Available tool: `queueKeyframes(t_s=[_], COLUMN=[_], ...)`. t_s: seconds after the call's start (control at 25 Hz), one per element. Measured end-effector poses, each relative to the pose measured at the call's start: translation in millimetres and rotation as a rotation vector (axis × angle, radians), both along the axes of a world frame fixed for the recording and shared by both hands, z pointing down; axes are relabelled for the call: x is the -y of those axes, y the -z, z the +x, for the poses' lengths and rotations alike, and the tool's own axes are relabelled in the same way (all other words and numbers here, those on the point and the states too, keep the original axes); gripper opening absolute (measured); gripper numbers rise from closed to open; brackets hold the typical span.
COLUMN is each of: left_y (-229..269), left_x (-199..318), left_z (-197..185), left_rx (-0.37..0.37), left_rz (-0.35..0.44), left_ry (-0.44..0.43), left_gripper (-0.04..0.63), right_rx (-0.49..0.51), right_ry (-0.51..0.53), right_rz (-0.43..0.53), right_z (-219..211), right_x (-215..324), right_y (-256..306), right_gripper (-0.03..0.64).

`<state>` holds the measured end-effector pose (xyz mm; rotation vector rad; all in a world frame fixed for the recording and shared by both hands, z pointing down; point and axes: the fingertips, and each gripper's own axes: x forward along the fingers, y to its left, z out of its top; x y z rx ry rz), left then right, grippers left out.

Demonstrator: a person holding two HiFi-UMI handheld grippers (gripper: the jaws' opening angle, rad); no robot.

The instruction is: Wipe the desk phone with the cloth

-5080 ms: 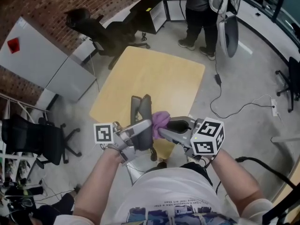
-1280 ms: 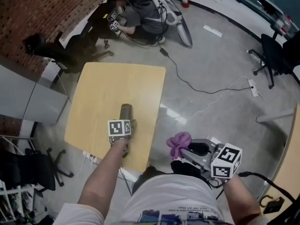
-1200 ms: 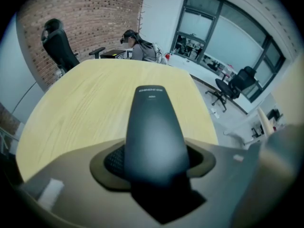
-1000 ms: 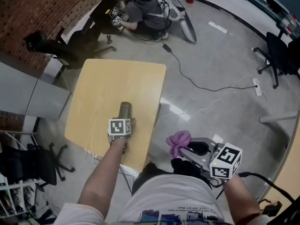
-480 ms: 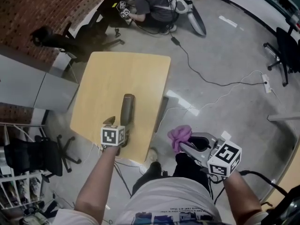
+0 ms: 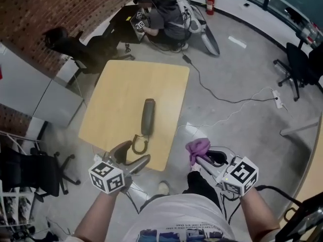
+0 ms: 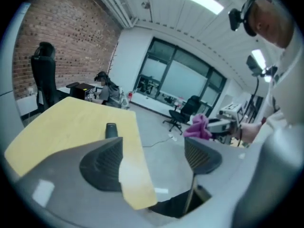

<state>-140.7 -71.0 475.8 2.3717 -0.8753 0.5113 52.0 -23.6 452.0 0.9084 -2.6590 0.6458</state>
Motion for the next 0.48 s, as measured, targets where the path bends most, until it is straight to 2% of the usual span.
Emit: queueKeyframes(t_s=[0.12, 0.24, 0.32, 0.48], left_y=[33.4, 57.3, 63.6, 68.6], left_x=[-37.7, -71.2, -95.7, -129.7], left_z=[-11.8, -29.8, -36.8, -43.5], left_rx=[-0.113, -0.219, -0.249, -0.263], left_rz=[0.057, 0.075, 0.088, 0.113], left_ry=[-0.049, -0.068, -0.112, -0.217], left_gripper=[0.416, 0.403, 0.385, 0.356], right_rx=[-0.036, -0.061, -0.093, -0.137], right_ry=[-0.021, -0.061, -0.103, -0.173], right_rz=[0.027, 0.059, 0.088, 0.118], right_z=[-25.5, -52.8, -68.2, -92.8], right_x=[-21.6, -45.5, -65.0, -102.0], right_y=[10.2, 25.7, 32.6, 43.5], right_gripper=[0.091, 0.091, 0.091, 0.091])
